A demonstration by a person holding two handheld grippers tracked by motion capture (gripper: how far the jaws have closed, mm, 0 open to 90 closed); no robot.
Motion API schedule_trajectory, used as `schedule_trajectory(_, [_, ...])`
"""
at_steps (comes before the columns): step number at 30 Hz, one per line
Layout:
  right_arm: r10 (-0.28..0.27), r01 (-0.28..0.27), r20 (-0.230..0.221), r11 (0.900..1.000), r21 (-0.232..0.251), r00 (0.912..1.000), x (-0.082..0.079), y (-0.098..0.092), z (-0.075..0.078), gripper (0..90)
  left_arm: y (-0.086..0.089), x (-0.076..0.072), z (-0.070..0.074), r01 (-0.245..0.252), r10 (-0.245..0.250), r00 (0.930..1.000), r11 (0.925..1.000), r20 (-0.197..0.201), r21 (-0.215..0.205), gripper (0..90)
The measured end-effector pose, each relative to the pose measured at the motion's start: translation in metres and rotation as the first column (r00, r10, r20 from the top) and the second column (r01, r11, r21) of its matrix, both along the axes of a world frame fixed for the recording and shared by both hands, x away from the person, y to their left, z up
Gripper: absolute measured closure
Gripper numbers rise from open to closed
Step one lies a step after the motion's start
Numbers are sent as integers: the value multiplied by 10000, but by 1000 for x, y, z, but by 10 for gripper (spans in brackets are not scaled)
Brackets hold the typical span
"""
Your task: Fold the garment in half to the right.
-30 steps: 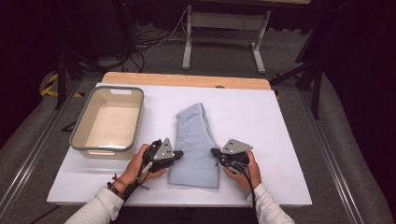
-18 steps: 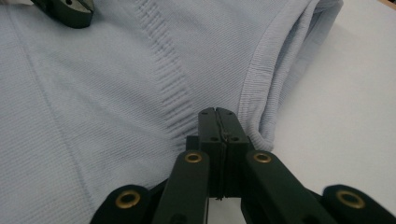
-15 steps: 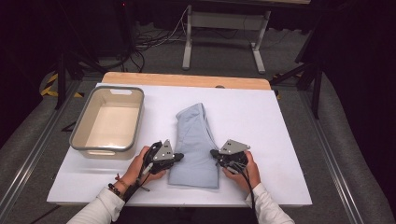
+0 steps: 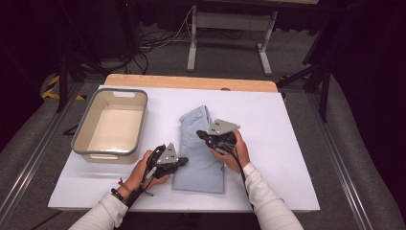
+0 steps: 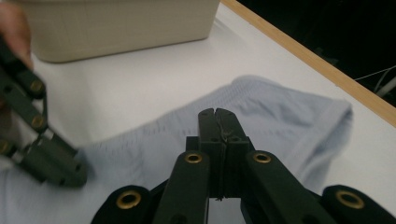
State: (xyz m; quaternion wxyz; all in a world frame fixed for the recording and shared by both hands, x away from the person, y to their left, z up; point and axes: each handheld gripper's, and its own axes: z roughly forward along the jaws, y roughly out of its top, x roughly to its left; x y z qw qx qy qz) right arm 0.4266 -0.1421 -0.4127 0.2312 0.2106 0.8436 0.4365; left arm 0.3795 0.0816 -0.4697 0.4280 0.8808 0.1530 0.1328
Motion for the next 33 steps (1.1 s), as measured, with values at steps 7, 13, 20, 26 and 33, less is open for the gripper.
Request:
schedule_trajectory(7, [595,-630,-625,9965,-552,9963,37,34,-6,896,0,-1,0,67,-67,9999,10000,-84,52,900])
schedule_trajectory(13, [405,-558,-1174,9899,-1303,9923,59,43,-27,897,-1,-1,0,95,-95,9998,10000,-151,6,900])
schedule_trajectory(20, [-578,294,-1168,9723,-2319,9915,74,38,-45,897,-3,-2,1,191,-189,9998,9997,-105,162,900])
schedule_trajectory(26, [-1284,1041,-1360,9794,-1732,9824,89,24,-47,896,-4,-3,0,215,-214,9997,9997,-118,130,900])
schedule_trajectory(33, [-1950,1791,-1221,9752,-1296,9732,100,15,-49,897,-4,-3,0,238,-236,9997,9996,-107,143,900])
